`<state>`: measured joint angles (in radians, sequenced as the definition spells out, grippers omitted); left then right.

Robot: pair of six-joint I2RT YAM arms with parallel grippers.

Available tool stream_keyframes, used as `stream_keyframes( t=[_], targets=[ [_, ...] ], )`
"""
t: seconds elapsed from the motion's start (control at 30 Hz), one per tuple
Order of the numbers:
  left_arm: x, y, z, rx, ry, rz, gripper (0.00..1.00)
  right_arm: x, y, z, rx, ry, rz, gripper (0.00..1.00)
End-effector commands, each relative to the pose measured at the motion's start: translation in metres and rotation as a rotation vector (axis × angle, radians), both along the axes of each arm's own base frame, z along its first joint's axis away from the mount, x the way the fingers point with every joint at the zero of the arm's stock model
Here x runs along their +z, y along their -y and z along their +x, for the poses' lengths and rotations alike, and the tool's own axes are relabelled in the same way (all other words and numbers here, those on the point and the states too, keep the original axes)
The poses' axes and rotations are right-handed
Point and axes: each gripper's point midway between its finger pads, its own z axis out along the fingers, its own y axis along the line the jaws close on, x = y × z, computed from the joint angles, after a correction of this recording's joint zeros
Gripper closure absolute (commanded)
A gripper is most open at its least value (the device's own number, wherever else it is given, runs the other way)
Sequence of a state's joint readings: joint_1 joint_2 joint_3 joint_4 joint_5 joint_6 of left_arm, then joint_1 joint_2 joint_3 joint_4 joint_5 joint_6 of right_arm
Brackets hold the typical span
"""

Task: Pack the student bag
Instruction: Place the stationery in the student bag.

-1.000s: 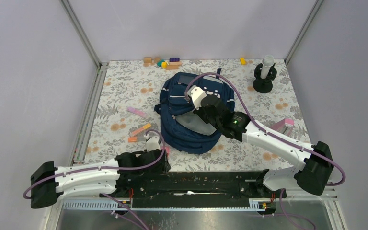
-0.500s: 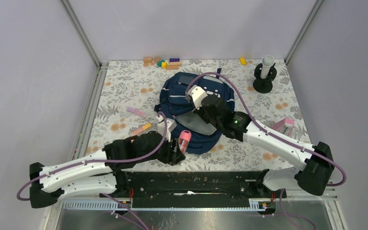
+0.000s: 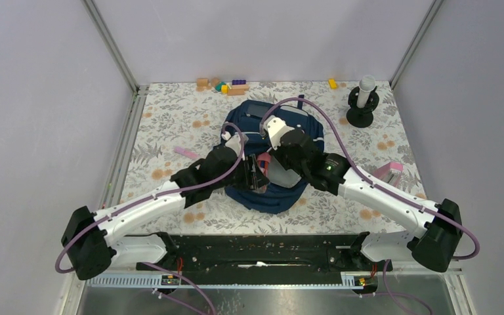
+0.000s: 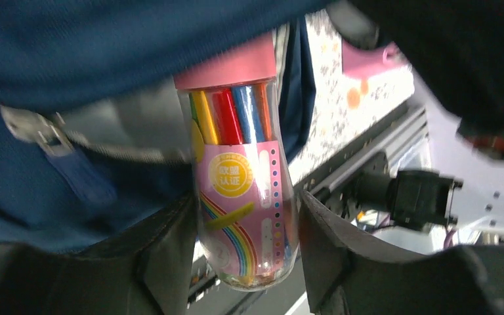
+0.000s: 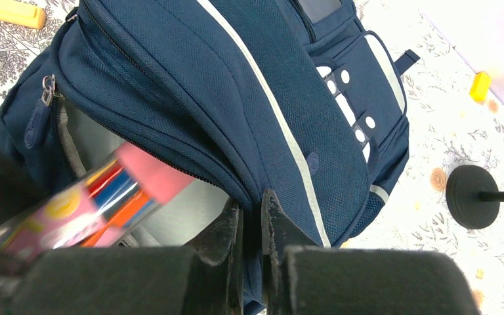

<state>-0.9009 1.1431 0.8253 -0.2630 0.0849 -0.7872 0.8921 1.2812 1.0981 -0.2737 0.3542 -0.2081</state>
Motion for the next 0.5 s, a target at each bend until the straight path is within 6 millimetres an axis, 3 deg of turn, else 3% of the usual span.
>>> stream_keyframes(
  t=[0.0, 0.03, 0.1, 0.33, 0.47],
  targets=[
    [0.06, 0.027, 0.046, 0.076, 0.142, -0.201, 0.97, 0.057, 0.004, 0.008, -0.079, 0.106, 0.204, 1.0],
    [0.059, 0.027, 0.052, 0.099, 0.151, -0.201, 0.97, 0.048, 0.005, 0.006, -0.079, 0.091, 0.193, 1.0],
    [0.064, 0.03, 0.062, 0.13, 0.185, -0.224, 0.97, 0.053, 0.002, 0.006, -0.079, 0.089, 0.22, 1.0],
    [0.072, 0.027, 0.098, 0.297, 0.282, -0.304, 0.97, 0.043, -0.006, 0.003, -0.06, 0.053, 0.242, 1.0],
    [0.062, 0.029, 0.114, 0.34, 0.308, -0.273, 0.97, 0.039, -0.007, 0.002, -0.056, 0.046, 0.246, 1.0]
  ],
)
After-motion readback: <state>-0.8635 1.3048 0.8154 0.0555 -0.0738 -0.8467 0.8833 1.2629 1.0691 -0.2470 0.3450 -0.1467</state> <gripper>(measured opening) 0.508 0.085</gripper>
